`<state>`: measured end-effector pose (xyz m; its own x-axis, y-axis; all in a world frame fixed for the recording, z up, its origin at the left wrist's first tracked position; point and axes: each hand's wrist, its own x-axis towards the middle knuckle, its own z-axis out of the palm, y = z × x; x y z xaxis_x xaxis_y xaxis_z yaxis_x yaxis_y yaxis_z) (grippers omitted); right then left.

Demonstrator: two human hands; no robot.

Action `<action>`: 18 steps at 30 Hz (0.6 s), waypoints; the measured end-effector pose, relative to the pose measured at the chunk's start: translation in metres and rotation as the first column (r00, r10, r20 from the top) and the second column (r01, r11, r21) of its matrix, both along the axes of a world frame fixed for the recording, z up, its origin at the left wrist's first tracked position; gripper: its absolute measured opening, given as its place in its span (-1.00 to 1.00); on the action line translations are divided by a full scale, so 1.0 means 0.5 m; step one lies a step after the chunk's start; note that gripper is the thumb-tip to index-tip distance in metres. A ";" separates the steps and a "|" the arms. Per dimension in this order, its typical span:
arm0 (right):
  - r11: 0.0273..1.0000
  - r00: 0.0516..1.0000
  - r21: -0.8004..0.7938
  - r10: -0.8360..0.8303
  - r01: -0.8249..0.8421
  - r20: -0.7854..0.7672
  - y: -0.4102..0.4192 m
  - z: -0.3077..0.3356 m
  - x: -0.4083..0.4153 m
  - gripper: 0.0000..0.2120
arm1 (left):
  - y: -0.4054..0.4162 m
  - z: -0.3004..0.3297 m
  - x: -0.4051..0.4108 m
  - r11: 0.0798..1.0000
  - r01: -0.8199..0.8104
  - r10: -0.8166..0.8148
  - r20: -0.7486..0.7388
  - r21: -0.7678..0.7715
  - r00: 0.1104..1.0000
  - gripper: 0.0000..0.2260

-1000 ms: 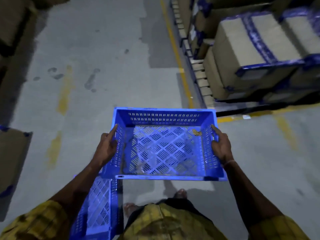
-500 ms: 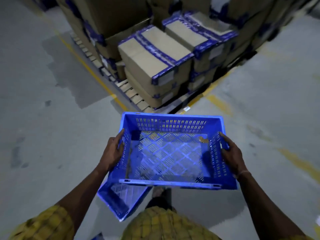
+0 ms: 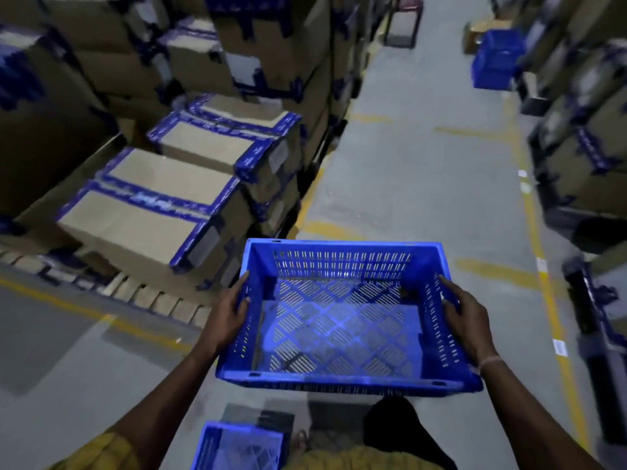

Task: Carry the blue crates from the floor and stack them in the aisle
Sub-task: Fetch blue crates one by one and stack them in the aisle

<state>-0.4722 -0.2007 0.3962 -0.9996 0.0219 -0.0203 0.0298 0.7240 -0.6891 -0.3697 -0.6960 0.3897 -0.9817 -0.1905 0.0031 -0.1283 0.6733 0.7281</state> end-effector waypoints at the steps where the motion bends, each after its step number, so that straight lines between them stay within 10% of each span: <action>1: 0.999 0.999 -0.018 -0.033 0.033 -0.009 0.014 0.004 -0.020 -0.53 | 0.011 0.001 -0.048 1.000 0.031 -0.031 -0.004 0.001 1.000 -0.51; 18: 0.952 0.964 -0.155 -0.258 0.266 0.069 0.372 0.050 -0.593 -0.46 | 0.356 0.004 -0.840 0.984 0.180 -0.180 -0.003 -0.006 0.984 -0.48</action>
